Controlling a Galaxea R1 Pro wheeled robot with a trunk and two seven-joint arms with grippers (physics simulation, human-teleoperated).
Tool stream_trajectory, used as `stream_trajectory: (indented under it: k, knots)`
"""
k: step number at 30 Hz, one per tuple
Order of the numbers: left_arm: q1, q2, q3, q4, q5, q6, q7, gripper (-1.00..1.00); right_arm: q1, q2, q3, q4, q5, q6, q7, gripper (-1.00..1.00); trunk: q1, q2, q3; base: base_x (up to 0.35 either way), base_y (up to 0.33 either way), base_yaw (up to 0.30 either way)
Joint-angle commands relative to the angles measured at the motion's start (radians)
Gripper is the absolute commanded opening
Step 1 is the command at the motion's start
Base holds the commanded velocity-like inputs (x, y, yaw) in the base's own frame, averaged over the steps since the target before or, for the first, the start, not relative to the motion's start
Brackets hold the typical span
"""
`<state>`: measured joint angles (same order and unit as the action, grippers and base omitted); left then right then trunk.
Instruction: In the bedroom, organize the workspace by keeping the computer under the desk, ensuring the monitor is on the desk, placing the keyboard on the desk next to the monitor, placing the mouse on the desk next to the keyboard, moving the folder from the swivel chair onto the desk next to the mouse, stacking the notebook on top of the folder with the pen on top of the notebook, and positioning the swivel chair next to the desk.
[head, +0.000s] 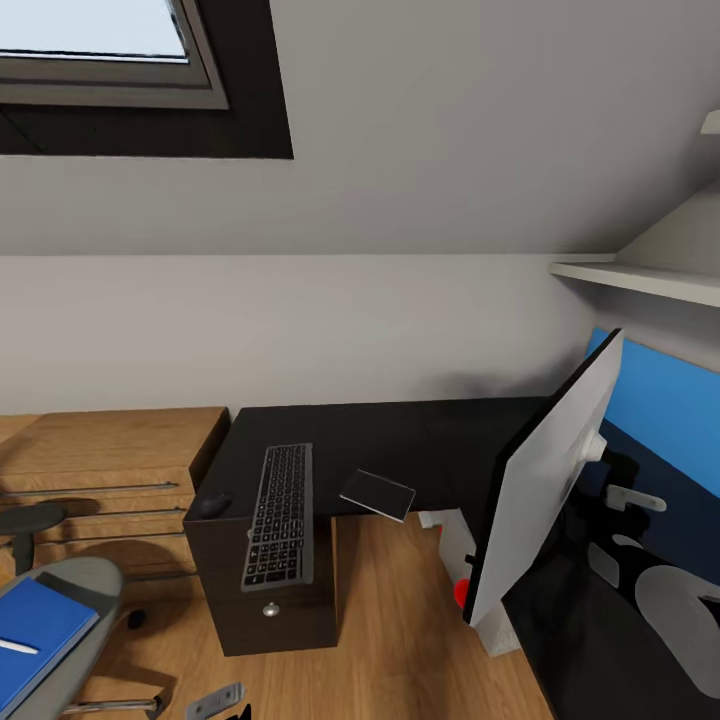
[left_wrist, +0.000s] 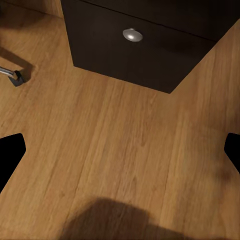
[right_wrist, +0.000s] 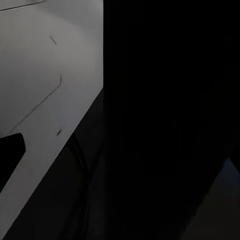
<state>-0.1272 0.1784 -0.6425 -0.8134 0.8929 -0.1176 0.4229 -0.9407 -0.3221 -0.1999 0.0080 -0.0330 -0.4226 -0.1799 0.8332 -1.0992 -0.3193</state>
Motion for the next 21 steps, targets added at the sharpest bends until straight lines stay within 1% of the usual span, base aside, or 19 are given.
stream_trajectory:
  k: [1,9,16,21]
  knots:
    - [-0.002,0.001,-0.008,0.0,0.011,-0.008,0.007,1.0,-0.001,0.0,0.002,0.001,0.0,-0.004,0.002,1.0,0.0,-0.001,-0.001,0.011,-0.008,0.0]
    - [-0.002,0.001,-0.008,0.001,0.011,-0.008,0.007,1.0,-0.001,-0.001,0.002,0.0,-0.001,-0.004,0.001,1.0,0.0,-0.001,-0.001,0.002,-0.001,0.0]
    - [-0.002,0.0,-0.008,0.0,0.011,-0.008,0.007,1.0,-0.001,-0.006,0.002,0.0,-0.001,-0.003,-0.038,1.0,0.0,-0.001,-0.001,0.0,0.0,0.0]
    - [-0.002,0.0,-0.008,0.0,0.011,-0.008,0.007,1.0,-0.001,-0.007,0.002,0.0,-0.001,-0.003,-0.045,1.0,0.0,-0.001,-0.001,0.0,0.0,0.0]
